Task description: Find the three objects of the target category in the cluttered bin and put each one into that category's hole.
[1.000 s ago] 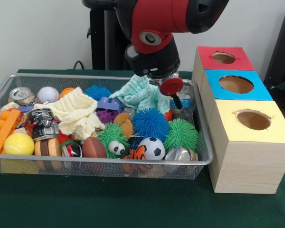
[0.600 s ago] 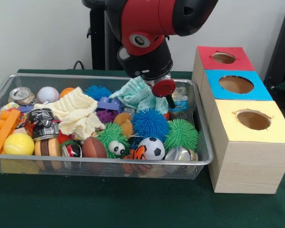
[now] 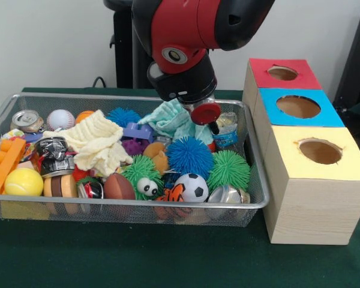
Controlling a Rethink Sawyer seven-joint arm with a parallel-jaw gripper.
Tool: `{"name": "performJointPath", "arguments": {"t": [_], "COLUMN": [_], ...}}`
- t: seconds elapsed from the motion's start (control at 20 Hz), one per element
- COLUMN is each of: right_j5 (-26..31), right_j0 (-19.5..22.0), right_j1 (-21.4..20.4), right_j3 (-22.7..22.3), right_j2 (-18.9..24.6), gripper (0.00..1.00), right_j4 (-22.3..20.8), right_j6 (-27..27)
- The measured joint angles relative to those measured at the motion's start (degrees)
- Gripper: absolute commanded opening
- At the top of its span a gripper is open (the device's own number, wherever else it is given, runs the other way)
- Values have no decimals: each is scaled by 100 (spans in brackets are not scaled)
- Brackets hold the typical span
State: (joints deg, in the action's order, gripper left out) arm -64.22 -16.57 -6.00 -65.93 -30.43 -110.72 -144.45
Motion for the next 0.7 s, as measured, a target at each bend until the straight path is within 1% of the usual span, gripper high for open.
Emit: {"name": "performJointPath", "arguments": {"t": [0.5, 0.55, 0.7], "right_j5": [0, 2, 5], "right_j0": [2, 1, 1], "right_j1": [1, 0, -2], "right_j3": [0, 2, 3], "right_j2": [0, 1, -1], "gripper": [0, 100, 100], "right_j4": [0, 2, 0], "right_j6": [0, 0, 0]}}
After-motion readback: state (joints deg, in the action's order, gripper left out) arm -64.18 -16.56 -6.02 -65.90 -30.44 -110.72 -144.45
